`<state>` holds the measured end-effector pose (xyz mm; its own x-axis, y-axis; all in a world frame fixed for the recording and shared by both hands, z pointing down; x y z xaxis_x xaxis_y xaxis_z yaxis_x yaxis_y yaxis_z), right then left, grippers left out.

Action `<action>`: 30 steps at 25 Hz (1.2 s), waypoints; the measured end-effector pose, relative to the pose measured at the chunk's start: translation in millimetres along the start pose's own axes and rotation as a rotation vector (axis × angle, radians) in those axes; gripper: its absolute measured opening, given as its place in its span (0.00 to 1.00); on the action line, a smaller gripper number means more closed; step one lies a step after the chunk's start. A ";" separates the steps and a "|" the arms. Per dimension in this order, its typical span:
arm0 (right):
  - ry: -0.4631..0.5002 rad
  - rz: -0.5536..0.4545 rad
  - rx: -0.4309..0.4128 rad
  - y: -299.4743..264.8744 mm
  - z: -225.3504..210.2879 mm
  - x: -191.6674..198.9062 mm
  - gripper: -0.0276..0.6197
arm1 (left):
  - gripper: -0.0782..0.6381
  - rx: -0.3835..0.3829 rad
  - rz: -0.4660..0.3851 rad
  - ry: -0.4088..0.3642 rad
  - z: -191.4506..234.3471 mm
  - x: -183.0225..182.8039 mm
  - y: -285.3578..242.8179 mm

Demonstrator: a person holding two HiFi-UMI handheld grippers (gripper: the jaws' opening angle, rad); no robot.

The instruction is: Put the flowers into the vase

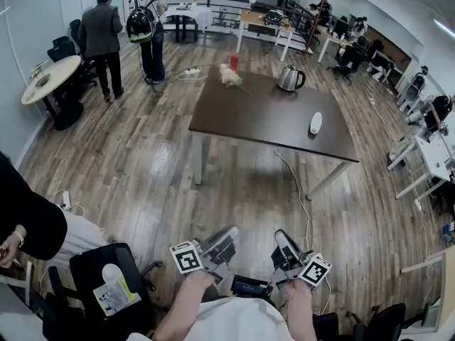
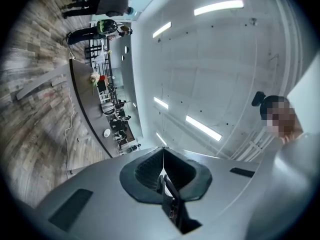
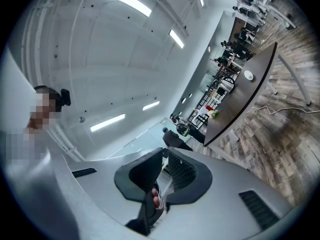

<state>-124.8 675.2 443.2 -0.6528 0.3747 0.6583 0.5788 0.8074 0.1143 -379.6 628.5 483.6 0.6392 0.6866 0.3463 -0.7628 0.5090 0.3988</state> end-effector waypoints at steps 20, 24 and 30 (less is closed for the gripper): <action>-0.124 0.008 -0.040 -41.3 -119.6 -75.7 0.08 | 0.12 -0.126 0.024 -0.052 61.8 -16.1 -104.7; -0.143 -0.002 -0.035 -39.2 -150.6 -109.1 0.08 | 0.12 -0.120 0.056 -0.059 73.5 -9.8 -154.0; -0.136 -0.025 -0.049 -28.8 -186.2 -157.9 0.08 | 0.12 -0.124 0.078 -0.076 90.0 1.6 -211.6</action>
<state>52.6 508.0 474.5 -0.7253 0.4157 0.5487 0.5827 0.7952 0.1678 -208.4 475.1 476.1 0.5793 0.6880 0.4372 -0.8138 0.5187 0.2621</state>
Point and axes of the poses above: the fingertips, and each gripper's own axes: y backward along the fingers, z to its left, x out of its underside, the point moved 9 cm from there along y, backward along the fingers, and after that the axes turned 1 degree about y, right-handed, at the moved point
